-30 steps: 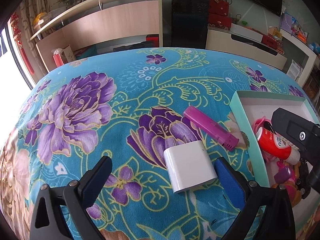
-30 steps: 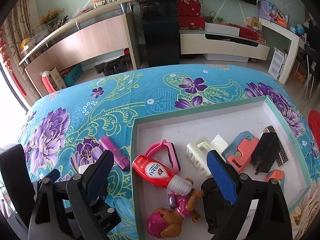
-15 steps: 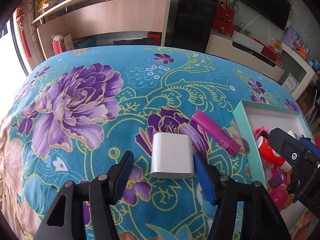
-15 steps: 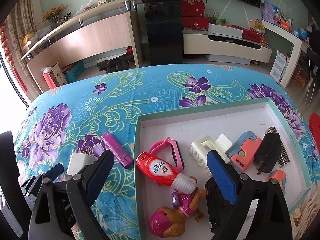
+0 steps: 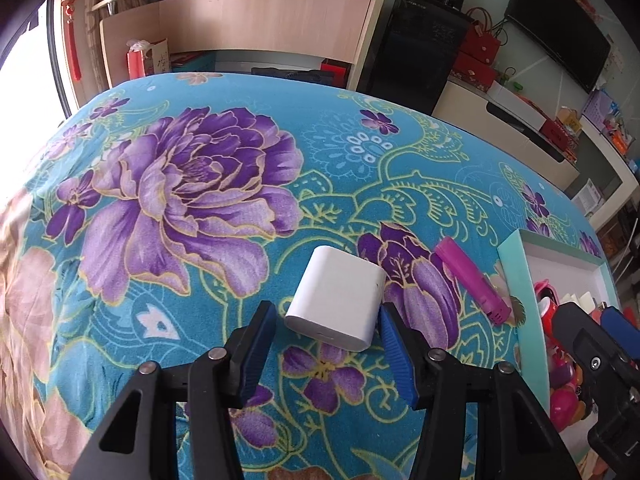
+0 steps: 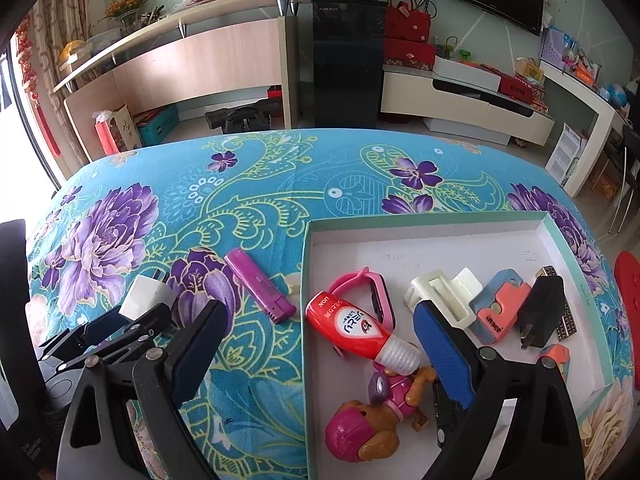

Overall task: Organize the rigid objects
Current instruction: 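Grasp the white charger block with the left tool while the right grasps the pink lighter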

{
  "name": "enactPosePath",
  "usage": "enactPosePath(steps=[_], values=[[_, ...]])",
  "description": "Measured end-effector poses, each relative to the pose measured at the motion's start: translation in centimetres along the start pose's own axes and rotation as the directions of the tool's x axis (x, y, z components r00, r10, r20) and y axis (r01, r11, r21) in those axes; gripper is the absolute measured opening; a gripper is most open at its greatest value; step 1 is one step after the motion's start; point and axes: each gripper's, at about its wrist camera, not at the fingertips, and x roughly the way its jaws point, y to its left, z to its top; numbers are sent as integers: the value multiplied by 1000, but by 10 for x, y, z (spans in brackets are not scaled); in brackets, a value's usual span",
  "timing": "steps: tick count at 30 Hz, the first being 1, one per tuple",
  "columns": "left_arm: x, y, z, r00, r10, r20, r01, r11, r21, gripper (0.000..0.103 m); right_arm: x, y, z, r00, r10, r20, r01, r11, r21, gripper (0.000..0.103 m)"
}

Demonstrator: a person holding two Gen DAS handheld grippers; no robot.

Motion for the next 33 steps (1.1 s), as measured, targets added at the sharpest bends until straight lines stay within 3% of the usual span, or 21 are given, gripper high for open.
enactPosePath(steps=[8, 12, 20, 33], values=[[-4, 21, 2, 1000, -1, -1, 1, 998, -55, 45, -1, 28, 16, 999, 50, 4, -49, 991, -126, 93], [-4, 26, 2, 1000, 4, -5, -4, 998, -65, 40, 8, 42, 23, 999, 49, 0, -48, 979, -198, 81], [-4, 31, 2, 1000, -11, -8, 10, 997, -80, 40, 48, 68, 25, 992, 68, -107, -97, 948, -303, 51], [-4, 31, 2, 1000, -14, -11, 13, 997, -81, 40, 80, 75, 21, 985, 17, -175, -80, 927, -366, 30]])
